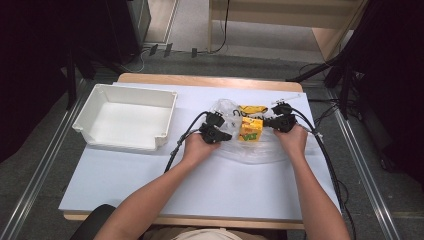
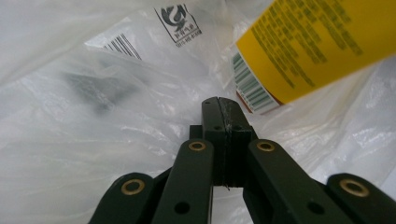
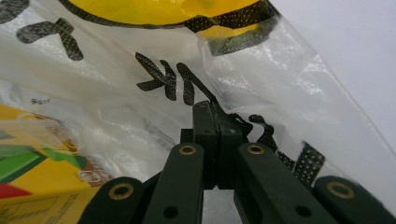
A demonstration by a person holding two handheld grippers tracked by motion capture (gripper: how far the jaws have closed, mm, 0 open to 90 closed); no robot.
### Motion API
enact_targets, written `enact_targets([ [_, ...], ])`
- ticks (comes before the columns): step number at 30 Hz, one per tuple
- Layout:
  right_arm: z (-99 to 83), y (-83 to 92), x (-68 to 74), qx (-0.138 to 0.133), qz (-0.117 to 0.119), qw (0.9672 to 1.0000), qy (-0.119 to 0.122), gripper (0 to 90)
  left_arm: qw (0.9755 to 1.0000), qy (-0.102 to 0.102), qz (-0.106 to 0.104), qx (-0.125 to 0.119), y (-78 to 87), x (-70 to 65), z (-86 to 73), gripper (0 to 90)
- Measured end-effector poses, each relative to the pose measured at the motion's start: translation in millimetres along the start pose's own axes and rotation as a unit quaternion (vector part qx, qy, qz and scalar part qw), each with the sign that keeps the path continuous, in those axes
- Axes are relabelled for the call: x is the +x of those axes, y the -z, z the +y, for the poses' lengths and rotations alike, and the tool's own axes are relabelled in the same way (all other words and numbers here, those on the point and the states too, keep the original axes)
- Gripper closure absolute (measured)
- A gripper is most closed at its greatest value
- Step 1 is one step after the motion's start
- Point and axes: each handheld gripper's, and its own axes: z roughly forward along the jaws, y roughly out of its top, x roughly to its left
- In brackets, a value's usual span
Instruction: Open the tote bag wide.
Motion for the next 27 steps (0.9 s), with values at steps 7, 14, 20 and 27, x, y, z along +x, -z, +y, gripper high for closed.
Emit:
enact_targets([
  [7,2.8,-5.1,0.6,-0.001,-0.009,1.0000,0.002,90.0,0.9998,-0.017,-0.005,0.002,7.0,-8.6,-14.9,90.0],
  [14,10.8,-10.9,-1.0,-0.006,-0.022,0.9997,0.005,90.0,0.9993,-0.029,-0.020,0.009,15.2,-20.5,-33.6,90.0],
  [20,13.5,-13.7,-6.1,-0.018,-0.027,0.9994,-0.010,90.0,0.9991,-0.033,-0.026,0.009,21.1,-25.1,-45.7,90.0],
  [27,18.8,-17.0,-10.2,-0.025,-0.053,0.9982,-0.010,90.0,0.9986,-0.035,-0.036,0.014,26.9,-29.5,-56.9,90.0],
])
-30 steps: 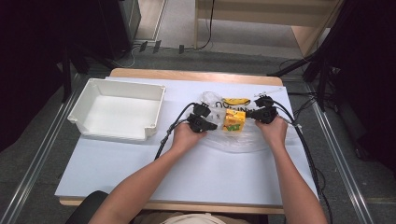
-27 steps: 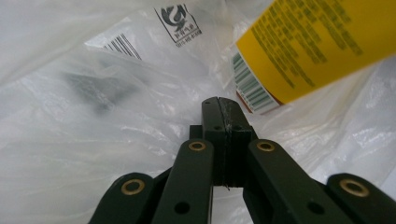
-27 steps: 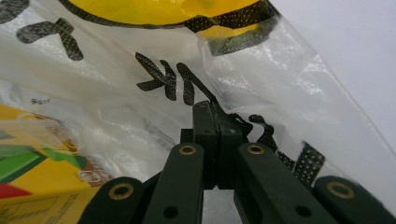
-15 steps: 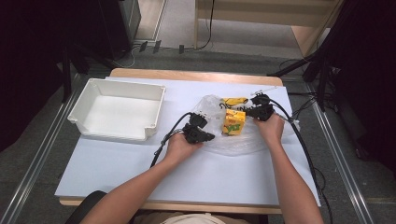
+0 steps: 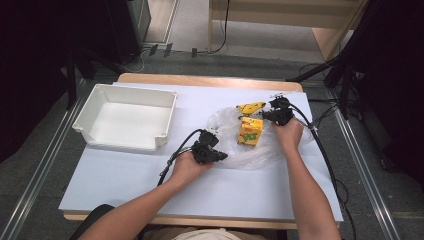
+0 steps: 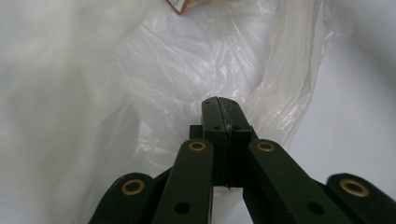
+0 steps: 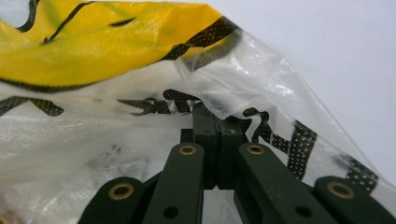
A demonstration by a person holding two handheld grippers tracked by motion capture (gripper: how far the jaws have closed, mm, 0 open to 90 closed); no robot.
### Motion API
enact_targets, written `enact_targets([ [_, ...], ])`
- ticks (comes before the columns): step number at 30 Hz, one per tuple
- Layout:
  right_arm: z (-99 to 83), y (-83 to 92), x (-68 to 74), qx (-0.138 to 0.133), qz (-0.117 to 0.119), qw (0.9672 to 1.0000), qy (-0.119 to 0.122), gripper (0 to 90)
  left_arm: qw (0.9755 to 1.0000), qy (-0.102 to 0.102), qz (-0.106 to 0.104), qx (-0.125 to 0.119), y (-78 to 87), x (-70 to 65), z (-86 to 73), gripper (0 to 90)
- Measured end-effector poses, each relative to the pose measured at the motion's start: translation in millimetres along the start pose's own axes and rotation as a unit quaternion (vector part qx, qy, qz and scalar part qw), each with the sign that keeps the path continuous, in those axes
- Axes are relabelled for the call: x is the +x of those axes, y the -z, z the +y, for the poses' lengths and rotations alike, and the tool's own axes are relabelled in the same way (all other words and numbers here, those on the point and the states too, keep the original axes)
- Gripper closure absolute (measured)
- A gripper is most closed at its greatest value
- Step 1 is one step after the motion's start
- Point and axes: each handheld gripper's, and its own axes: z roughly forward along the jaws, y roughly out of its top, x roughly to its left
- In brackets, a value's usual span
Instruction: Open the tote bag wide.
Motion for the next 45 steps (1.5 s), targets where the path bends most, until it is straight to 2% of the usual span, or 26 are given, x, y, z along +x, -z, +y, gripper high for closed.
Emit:
enact_targets([
  [3,1.8,-0.9,-4.3,0.000,-0.002,0.9999,-0.012,90.0,1.0000,0.006,-0.008,0.000,4.2,0.1,-6.8,90.0],
  [9,5.0,-2.9,-8.7,-0.002,-0.013,0.9998,-0.018,90.0,1.0000,0.001,-0.006,0.006,9.4,-2.0,-12.9,90.0],
  [10,5.4,-3.1,-10.0,-0.003,-0.017,0.9996,-0.021,90.0,0.9999,-0.002,-0.008,0.007,10.7,-1.8,-14.4,90.0],
  [13,6.7,-3.5,-10.6,-0.005,-0.045,0.9988,-0.020,90.0,0.9998,0.009,-0.017,0.006,11.5,-0.9,-16.6,90.0],
  [16,8.3,-3.5,-12.8,0.000,-0.042,0.9986,-0.032,90.0,0.9998,0.009,-0.018,0.010,11.4,-0.7,-15.1,90.0],
  [18,10.6,-1.6,-13.0,0.014,-0.036,0.9984,-0.041,90.0,0.9998,0.006,-0.016,0.010,12.9,-0.7,-12.2,90.0],
  [20,10.6,2.1,-10.8,0.014,-0.034,0.9989,-0.031,90.0,0.9998,0.008,-0.020,0.004,17.0,-0.3,-8.2,90.0],
  [21,10.5,9.2,-7.3,0.009,-0.018,0.9995,-0.024,90.0,0.9997,0.008,-0.021,-0.001,19.5,-0.4,-6.0,90.0],
  [23,10.4,11.7,-5.6,0.009,-0.013,0.9996,-0.022,90.0,0.9997,0.008,-0.023,-0.009,25.0,-0.7,-1.4,90.0],
  [25,8.7,22.6,2.6,0.004,0.009,0.9999,-0.007,90.0,0.9996,0.007,-0.025,-0.015,30.0,-1.0,2.7,90.0],
  [26,8.7,22.6,2.6,0.004,0.009,0.9999,-0.007,90.0,0.9994,0.006,-0.025,-0.021,33.0,-1.5,5.2,90.0],
  [28,6.9,31.9,9.7,-0.005,0.019,0.9998,0.009,90.0,0.9993,0.004,-0.026,-0.026,39.2,-2.8,10.9,90.0],
  [33,3.2,51.5,20.8,-0.016,0.045,0.9985,0.026,90.0,0.9989,-0.017,-0.025,-0.036,57.5,-11.5,28.5,90.0],
  [35,1.7,57.7,25.2,-0.021,0.048,0.9980,0.034,90.0,0.9986,-0.023,-0.024,-0.042,63.1,-13.3,36.2,90.0],
  [39,-4.3,70.0,32.5,-0.026,0.059,0.9969,0.045,90.0,0.9982,-0.024,-0.017,-0.052,68.5,-8.4,54.8,90.0],
  [45,-14.8,85.5,37.6,-0.032,0.077,0.9954,0.047,90.0,0.9984,-0.013,-0.016,-0.052,63.6,4.5,77.7,90.0],
])
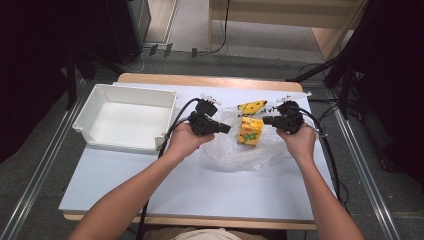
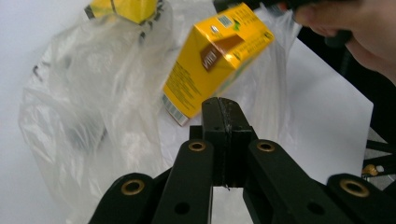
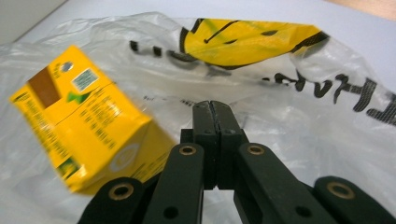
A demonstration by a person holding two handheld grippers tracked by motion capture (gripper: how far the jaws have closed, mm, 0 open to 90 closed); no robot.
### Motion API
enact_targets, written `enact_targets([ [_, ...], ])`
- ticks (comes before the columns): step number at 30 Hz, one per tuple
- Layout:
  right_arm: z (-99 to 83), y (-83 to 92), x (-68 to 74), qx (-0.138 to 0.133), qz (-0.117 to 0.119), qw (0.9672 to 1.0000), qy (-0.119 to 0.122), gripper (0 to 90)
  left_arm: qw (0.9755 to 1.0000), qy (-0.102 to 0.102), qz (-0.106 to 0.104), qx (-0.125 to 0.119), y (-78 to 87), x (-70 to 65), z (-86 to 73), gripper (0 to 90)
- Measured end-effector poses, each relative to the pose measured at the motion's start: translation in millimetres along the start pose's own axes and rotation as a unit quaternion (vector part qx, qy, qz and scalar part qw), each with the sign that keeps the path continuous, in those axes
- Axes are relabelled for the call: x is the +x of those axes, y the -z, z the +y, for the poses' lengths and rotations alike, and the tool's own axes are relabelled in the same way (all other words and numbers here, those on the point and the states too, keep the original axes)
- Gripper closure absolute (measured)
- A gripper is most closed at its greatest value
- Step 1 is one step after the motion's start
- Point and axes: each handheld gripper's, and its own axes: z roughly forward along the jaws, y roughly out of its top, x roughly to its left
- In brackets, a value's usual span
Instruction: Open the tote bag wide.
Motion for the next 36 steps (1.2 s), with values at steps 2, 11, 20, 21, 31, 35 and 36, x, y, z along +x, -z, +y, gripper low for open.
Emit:
enact_targets([
  [2,-3.0,1.2,1.3,0.002,0.004,1.0000,0.001,90.0,1.0000,0.002,0.002,0.001,-5.2,4.8,5.6,90.0],
  [11,-21.5,-2.5,6.8,0.014,0.015,0.9998,0.001,90.0,0.9998,0.011,0.001,0.018,-35.0,25.7,22.5,90.0],
  [20,-53.1,-1.1,7.0,0.030,0.017,0.9994,-0.005,90.0,0.9994,0.020,0.015,0.024,-60.2,42.7,18.2,90.0],
  [21,-55.7,-0.9,6.9,0.031,0.016,0.9994,-0.005,90.0,0.9994,0.018,0.018,0.026,-62.0,43.2,17.9,90.0],
  [31,-80.7,-3.0,2.3,0.023,0.041,0.9986,-0.023,90.0,0.9980,0.044,0.036,0.028,-82.2,62.7,13.4,90.0],
  [35,-89.9,-3.7,3.6,0.026,0.035,0.9989,-0.013,90.0,0.9967,0.057,0.048,0.032,-89.8,71.0,9.2,90.0],
  [36,-91.9,-3.5,3.6,0.026,0.038,0.9989,-0.012,90.0,0.9964,0.061,0.049,0.032,-90.8,73.5,8.5,90.0],
])
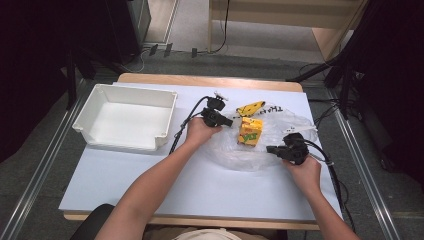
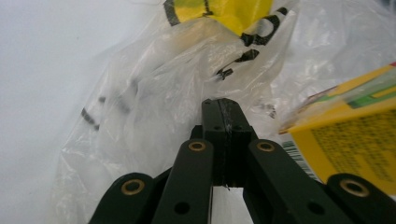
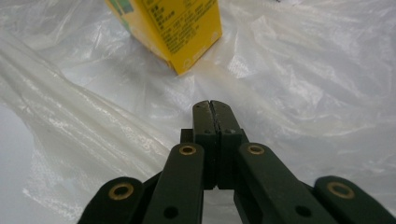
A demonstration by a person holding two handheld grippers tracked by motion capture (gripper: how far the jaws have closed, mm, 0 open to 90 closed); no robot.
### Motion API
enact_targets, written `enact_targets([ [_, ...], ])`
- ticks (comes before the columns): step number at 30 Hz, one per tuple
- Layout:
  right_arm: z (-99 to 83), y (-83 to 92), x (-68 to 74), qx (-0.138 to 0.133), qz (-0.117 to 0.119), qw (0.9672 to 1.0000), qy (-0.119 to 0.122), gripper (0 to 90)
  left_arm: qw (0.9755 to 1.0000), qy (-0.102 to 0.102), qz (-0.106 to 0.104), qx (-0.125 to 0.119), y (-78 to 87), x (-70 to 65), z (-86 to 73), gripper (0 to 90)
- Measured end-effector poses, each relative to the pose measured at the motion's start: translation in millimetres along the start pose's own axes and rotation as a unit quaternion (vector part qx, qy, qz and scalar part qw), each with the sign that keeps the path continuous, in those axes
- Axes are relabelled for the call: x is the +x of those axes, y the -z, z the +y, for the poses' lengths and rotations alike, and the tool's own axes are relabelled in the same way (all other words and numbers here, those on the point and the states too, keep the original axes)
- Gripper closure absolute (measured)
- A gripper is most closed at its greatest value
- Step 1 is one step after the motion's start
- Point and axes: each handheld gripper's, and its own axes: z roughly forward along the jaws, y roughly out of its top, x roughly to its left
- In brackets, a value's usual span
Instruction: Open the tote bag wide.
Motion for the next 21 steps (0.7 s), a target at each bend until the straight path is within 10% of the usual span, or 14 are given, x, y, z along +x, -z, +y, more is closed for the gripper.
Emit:
enact_targets([
  [21,-34.8,20.6,6.0,-0.002,-0.009,0.9995,0.031,90.0,0.9981,0.023,0.055,-0.013,2.5,21.7,2.9,90.0],
])
